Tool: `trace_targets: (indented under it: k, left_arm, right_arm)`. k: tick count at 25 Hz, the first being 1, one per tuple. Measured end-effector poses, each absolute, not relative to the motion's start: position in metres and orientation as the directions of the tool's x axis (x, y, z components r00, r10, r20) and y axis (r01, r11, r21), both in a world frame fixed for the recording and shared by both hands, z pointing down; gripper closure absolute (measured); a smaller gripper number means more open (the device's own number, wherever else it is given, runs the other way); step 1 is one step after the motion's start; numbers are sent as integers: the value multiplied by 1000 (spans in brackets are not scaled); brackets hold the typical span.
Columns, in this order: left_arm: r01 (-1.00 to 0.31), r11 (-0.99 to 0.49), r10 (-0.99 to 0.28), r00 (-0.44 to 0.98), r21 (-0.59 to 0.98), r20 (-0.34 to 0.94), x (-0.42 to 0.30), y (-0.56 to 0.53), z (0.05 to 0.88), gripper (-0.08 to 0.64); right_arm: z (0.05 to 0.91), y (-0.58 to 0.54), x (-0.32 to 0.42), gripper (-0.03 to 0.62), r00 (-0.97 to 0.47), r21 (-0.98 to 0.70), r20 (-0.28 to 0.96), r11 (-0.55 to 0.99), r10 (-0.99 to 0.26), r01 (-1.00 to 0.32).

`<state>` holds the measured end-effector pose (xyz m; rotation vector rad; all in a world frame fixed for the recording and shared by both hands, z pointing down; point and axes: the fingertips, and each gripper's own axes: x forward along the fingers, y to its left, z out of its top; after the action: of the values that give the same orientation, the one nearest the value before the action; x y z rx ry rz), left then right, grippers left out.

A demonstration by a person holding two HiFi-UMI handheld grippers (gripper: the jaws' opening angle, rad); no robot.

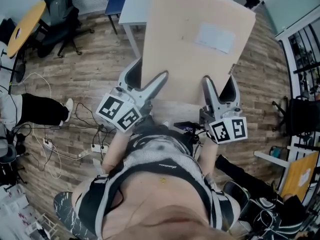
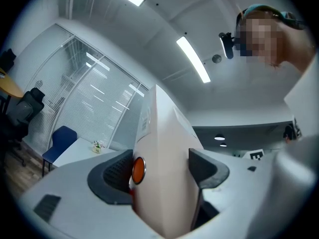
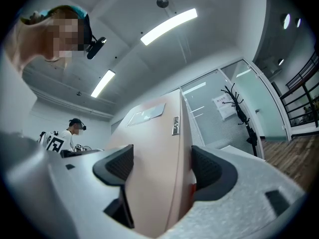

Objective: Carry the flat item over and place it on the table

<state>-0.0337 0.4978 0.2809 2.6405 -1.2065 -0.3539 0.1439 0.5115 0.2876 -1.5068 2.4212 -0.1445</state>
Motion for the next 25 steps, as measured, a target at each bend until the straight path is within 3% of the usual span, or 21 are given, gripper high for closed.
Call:
trace_targets:
  k: [8,18,25]
  left_arm:
    - [-711,-637,-763,637,299,-112,-20,492,288,215]
    - [-710,-630,-768,630,315,-117,-55,480,299,215]
    - [-698,-639,-760,637,324,-127,-59,413,295,215]
  right_arm:
    - [296,507,157,240,-403,-243,-172,435,-899,-867]
    - [304,493,123,241,-413,-234,-161,441,-896,-866]
    - [298,429,119,242,-402,-222,-159,429,-902,-876]
